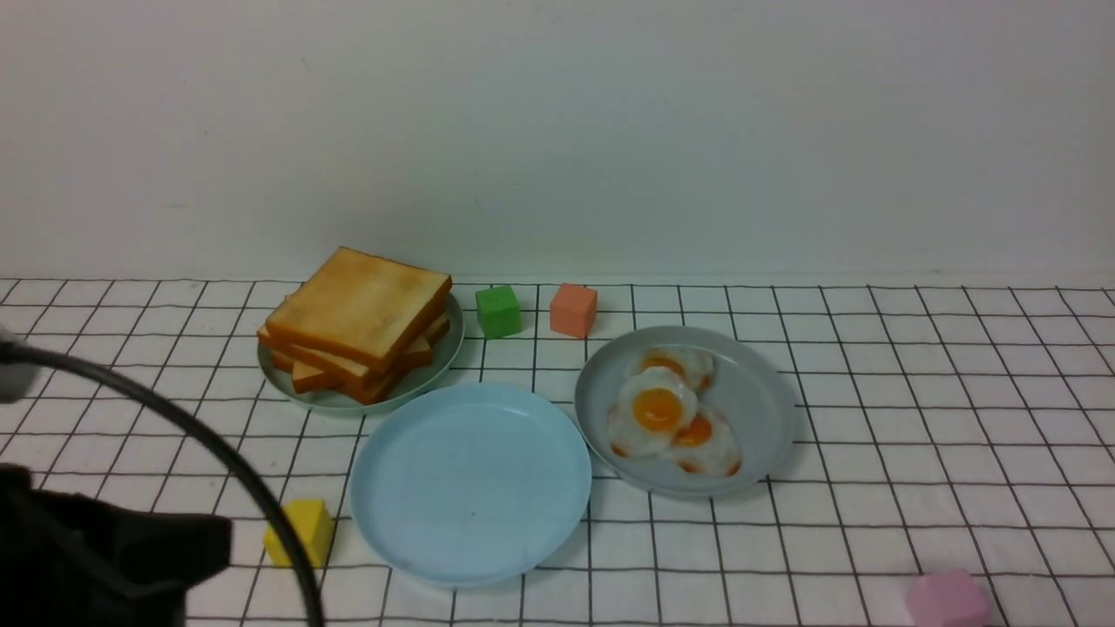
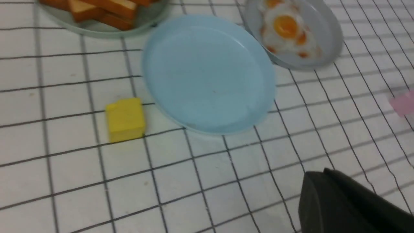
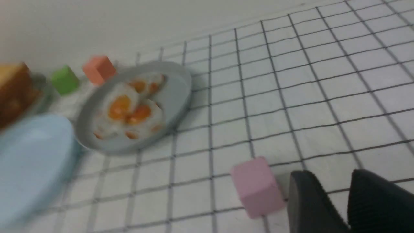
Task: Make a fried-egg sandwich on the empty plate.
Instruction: Use the left arm to grab a slice of bread
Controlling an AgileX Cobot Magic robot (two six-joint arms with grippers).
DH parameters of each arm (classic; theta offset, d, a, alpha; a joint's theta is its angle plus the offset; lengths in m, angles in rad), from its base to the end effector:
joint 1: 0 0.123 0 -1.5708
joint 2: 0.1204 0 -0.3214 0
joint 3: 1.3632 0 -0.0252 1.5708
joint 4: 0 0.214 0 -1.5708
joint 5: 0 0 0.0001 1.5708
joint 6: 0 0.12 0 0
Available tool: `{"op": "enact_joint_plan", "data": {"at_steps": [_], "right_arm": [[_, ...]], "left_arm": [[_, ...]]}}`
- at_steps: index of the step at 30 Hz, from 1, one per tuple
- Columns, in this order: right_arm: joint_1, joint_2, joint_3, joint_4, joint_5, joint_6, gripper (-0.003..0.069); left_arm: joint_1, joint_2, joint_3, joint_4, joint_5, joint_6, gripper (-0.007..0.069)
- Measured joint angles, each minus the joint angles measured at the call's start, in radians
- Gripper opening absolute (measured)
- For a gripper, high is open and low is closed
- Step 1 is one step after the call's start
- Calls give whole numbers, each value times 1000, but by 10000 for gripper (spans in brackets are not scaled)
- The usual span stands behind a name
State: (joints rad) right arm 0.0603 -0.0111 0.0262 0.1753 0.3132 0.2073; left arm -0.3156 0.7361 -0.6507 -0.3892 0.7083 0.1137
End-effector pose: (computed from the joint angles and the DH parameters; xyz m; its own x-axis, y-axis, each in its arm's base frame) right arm 0.0082 0.0070 0.1704 -0.2588 0.3501 -0.9003 -0.0190 0.9300 0.3671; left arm 0.0807 -0.0576 0.3193 -0.6694 0.0278 -0.7423 0.3661 0.8818 -0.2971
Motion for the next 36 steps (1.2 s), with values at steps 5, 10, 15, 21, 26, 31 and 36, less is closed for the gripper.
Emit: {"op": "enact_joint_plan", "data": {"at_steps": [5, 10, 15, 21, 26, 31, 36], "right_arm": [[0, 0, 0, 224, -141, 97, 225], [0, 6, -105, 343, -20, 74, 174], [0, 186, -455, 323, 415, -217, 46], [41, 441, -821, 307, 776, -461, 5], [121, 529, -945, 307, 788, -483, 5], [151, 557, -946, 304, 778, -492, 7], [151, 559, -946, 301, 763, -494, 8]], "left_arm": [[-61, 172, -100, 27, 91, 3, -13], [-63, 334, -201, 86, 100, 4, -13], [-63, 503, -340, 186, 100, 4, -13], [-26, 751, -532, 306, 119, -31, -13], [54, 964, -750, 313, 129, -42, -13], [64, 1105, -913, 335, 116, -43, -7], [51, 1214, -1020, 343, 108, -42, 118]]}}
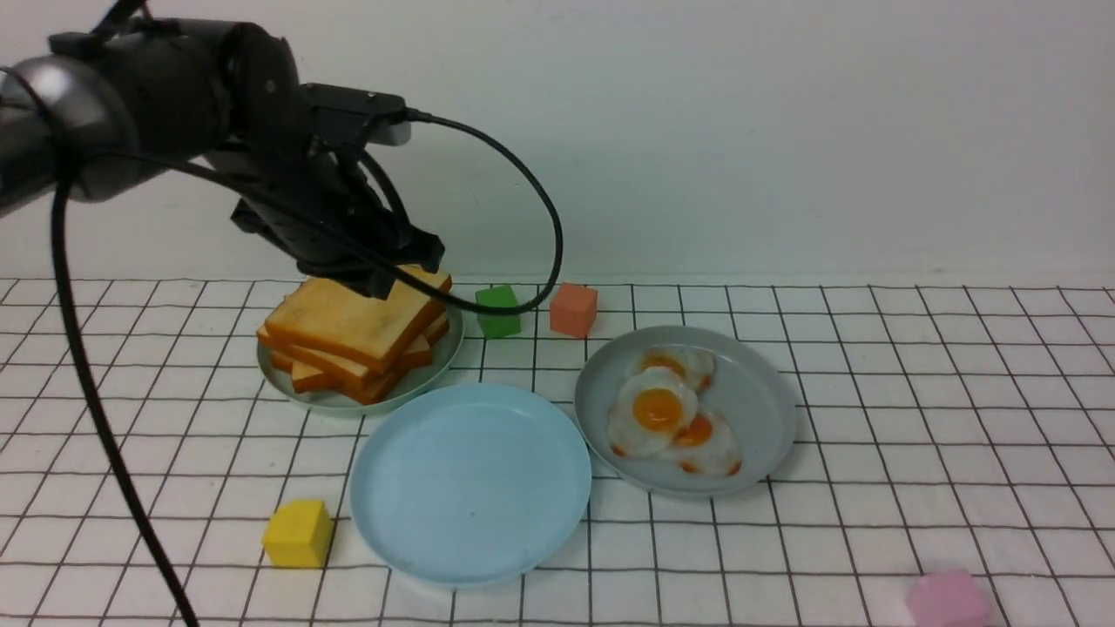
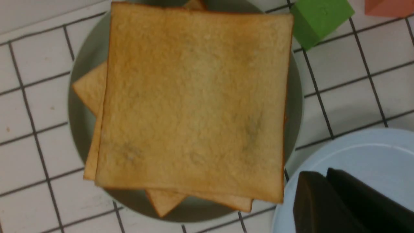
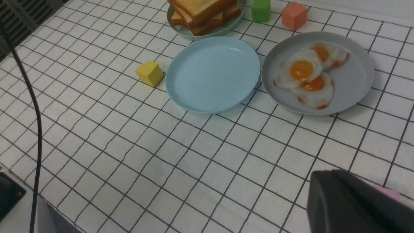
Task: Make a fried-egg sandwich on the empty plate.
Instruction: Use the left arm to grab a slice of bread
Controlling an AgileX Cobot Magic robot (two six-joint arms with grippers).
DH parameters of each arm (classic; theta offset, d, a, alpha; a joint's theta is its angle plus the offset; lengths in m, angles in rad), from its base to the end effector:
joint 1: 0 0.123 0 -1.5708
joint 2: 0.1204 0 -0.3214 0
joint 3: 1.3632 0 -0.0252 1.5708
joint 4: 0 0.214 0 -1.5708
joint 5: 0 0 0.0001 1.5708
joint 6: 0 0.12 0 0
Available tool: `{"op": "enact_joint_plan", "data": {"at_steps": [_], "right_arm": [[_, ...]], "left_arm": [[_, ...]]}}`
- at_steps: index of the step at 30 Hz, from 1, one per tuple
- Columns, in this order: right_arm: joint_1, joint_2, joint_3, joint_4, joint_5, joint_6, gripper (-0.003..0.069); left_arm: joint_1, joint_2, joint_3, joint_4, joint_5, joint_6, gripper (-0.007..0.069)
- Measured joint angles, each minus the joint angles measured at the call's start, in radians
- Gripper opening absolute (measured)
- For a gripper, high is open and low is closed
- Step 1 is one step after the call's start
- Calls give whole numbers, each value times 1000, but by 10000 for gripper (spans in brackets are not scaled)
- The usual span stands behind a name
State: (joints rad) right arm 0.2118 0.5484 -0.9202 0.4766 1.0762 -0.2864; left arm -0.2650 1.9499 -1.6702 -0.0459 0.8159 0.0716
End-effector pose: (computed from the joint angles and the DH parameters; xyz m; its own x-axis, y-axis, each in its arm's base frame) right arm 0.0104 0.0518 0.3807 -0.4998 -0.1506 -0.8530 -0.5491 0.8167 0.1775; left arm 0.4166 -0.1172 0.2874 -0.8043 0.2598 -0.5344 0.3115 0.9502 -0.0068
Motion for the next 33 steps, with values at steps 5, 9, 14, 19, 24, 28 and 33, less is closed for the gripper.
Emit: {"op": "enact_joint_plan", "data": {"at_steps": [5, 9, 14, 19, 24, 28, 33], "right_arm": [[0, 0, 0, 0, -16, 0, 10], [0, 0, 0, -1, -17, 0, 15], [0, 0, 0, 0, -17, 0, 18], [0, 0, 0, 0, -12, 0, 19], [0, 0, 0, 0, 20, 0, 22], [0, 0, 0, 0, 25, 0, 25], [0, 0, 0, 0, 28, 0, 29]], "left_arm": [[-17, 65, -20, 46, -64, 12, 304], [-27, 130, -20, 129, -112, 20, 446], [-32, 175, -24, 194, -142, 25, 470], [-33, 185, -28, 217, -147, 26, 382], [-44, 182, -33, 224, -126, 26, 218], [-68, 164, -31, 248, -107, 26, 191], [-116, 84, -25, 265, -40, 15, 92]]}}
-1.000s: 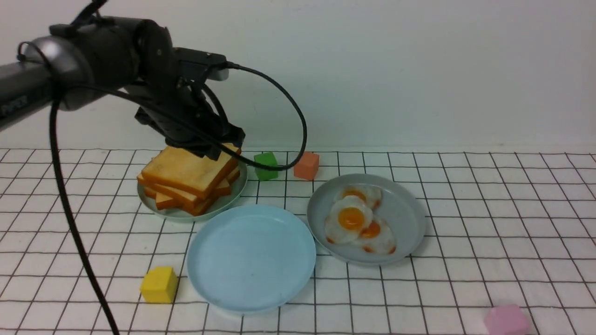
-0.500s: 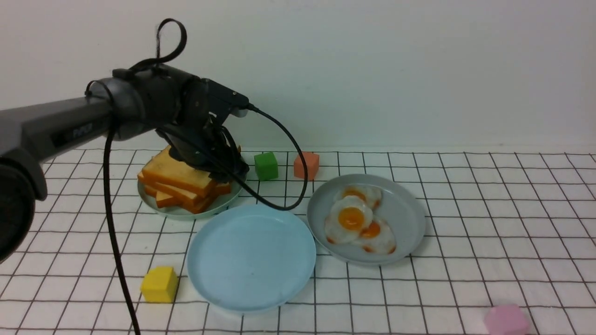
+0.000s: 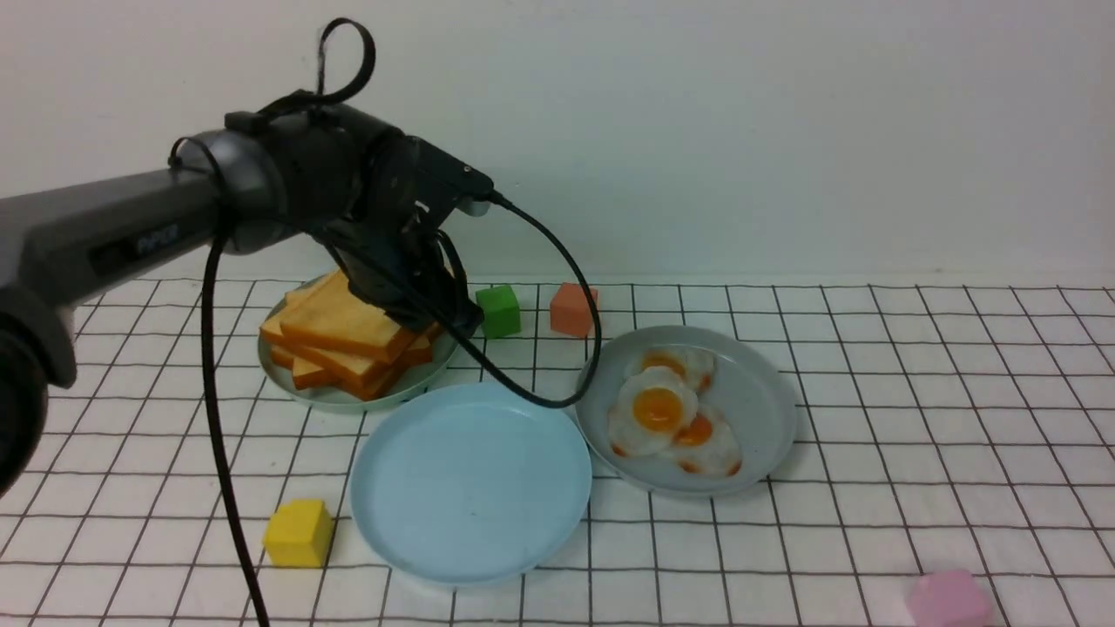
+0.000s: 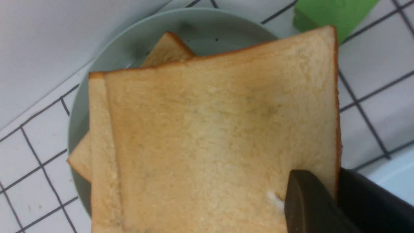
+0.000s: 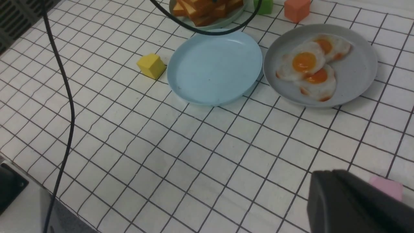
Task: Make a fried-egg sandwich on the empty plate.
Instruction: Use the left arm to grab a slice of bread, then use the left arm to put a slice of bread into the empty plate in the middle
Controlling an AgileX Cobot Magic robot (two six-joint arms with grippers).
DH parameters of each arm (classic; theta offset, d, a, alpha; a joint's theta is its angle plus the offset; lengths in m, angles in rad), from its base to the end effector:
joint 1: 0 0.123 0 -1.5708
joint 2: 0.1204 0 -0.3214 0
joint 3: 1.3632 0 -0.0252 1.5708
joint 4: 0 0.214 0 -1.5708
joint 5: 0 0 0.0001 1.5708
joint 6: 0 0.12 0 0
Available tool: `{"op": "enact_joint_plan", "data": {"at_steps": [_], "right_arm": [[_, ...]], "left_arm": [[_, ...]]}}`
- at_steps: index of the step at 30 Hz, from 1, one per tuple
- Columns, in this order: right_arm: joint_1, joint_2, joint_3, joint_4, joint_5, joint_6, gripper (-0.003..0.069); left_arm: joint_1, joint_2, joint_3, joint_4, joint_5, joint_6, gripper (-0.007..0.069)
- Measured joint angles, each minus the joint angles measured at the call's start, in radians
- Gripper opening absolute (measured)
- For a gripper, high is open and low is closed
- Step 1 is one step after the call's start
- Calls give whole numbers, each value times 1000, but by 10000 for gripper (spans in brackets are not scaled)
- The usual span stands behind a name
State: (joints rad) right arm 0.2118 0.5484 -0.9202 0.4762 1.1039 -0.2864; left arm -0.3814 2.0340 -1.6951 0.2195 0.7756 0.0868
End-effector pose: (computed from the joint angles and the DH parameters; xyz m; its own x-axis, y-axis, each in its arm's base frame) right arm 0.0083 0.0521 0.3782 -0.5173 -0.1656 -0.8396 -0.5541 0.8125 0.1811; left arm 0.4274 -0.1517 0.2615 -0.6940 0.5363 -0.4804 0.4756 0.8424 0.2535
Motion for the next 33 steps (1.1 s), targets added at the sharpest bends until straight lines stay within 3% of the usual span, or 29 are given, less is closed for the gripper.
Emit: {"op": "enact_joint_plan", "data": {"at_steps": [6, 14, 25, 33], "right_arm": [[0, 0, 0, 0, 1, 0, 34], [0, 0, 0, 0, 1, 0, 42], [0, 0, 0, 8, 1, 0, 46], [0, 0, 0, 12, 2, 0, 51]], "left_arm": [[-81, -200, 80, 4, 112, -49, 90], [-216, -364, 403, -29, 48, -67, 90], [-228, -333, 522, -105, -174, -67, 90], [-228, -275, 522, -98, -197, -67, 99]]}}
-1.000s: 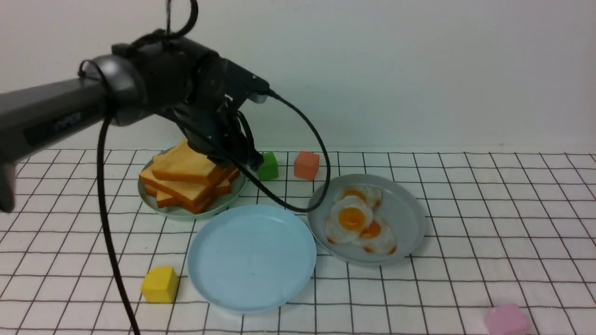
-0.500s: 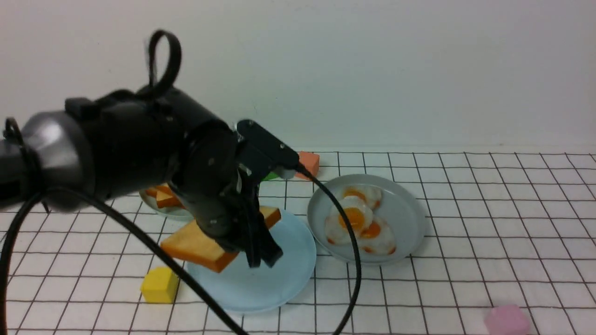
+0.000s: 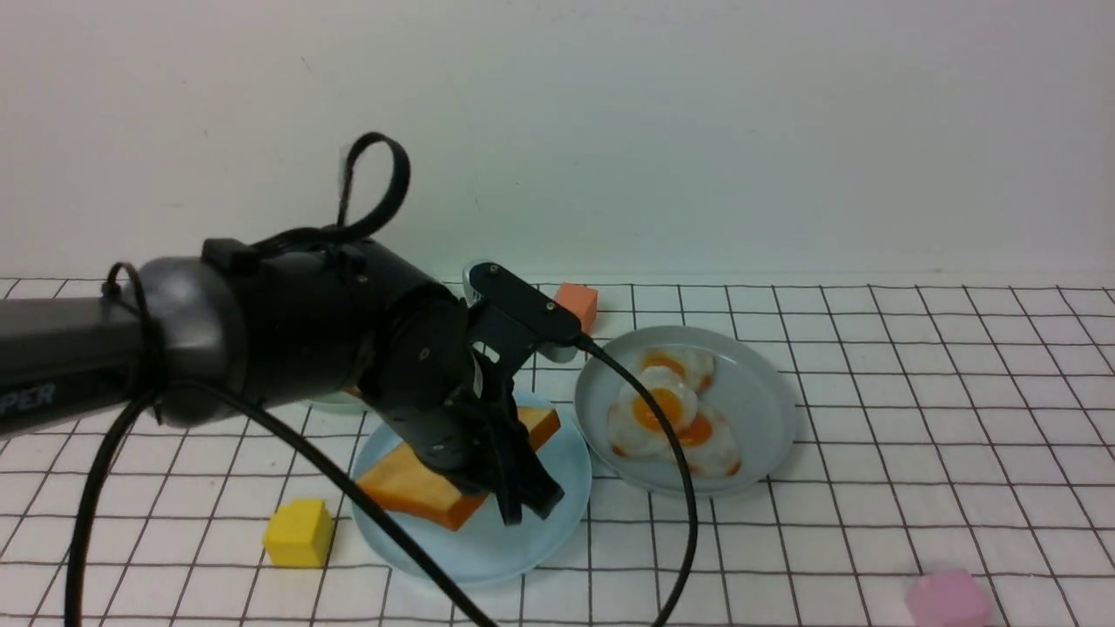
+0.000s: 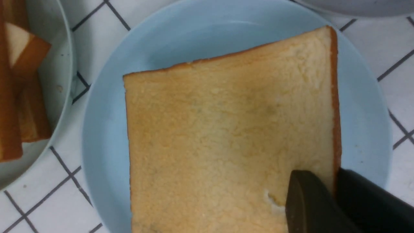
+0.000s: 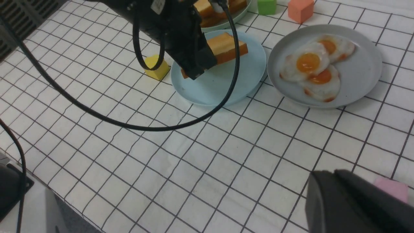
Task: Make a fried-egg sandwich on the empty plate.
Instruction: Use the left arm to put a slice of bread into the empty plate in the middle, then use the right arm to grab a fried egg
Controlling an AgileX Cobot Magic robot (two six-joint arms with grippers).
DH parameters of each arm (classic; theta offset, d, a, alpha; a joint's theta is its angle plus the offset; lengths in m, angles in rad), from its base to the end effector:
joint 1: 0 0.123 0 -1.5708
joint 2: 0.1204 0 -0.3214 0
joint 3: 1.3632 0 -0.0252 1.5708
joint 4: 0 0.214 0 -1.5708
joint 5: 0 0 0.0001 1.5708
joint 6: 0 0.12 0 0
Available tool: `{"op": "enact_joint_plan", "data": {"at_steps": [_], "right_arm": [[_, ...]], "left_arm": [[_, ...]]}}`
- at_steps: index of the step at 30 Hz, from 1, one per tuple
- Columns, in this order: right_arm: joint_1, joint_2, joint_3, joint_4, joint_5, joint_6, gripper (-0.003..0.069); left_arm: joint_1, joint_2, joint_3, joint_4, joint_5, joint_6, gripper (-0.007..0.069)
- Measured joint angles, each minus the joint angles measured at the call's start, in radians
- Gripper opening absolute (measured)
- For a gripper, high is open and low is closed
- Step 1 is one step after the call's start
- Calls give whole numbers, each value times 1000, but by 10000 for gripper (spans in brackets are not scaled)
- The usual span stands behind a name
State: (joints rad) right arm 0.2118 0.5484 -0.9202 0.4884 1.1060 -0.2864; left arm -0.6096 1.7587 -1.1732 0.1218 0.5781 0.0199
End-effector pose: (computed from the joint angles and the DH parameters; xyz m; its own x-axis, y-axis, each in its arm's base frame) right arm 0.0077 0.0531 0.3785 -0.5197 -0.1606 -0.8392 -0.5584 0.8072 0.1914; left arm 0.2953 -0.1965 0.2439 -0.6486 0.6011 -0.4668 0.6289 0.7687 0.1160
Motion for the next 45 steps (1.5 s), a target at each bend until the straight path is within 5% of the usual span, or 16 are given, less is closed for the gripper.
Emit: {"op": "enact_joint_plan", "data": {"at_steps": [10, 14, 17, 22, 24, 30, 37, 45], "right_arm": [[0, 0, 0, 3, -1, 18, 68], [0, 15, 0, 13, -11, 20, 74], [0, 66, 0, 20, -15, 20, 77], [0, 325, 0, 21, -120, -5, 87], [0, 414, 0, 26, -188, -15, 95], [0, 729, -54, 54, -301, -24, 155], [1, 1154, -272, 150, -319, -35, 309], [2, 1455, -535, 183, -328, -52, 353]], "left_arm": [[0, 2, 0, 10, 12, -33, 427], [0, -74, -12, -20, 58, -81, 468], [0, -165, -28, -66, 92, -98, 419], [0, -500, -19, -137, 117, -103, 51], [0, -595, 14, -140, 117, -103, -13], [0, -905, 256, -158, 126, -104, -13], [0, -1362, 634, -239, -17, -114, -13], [0, -1483, 742, -242, -103, -140, -13]]}}
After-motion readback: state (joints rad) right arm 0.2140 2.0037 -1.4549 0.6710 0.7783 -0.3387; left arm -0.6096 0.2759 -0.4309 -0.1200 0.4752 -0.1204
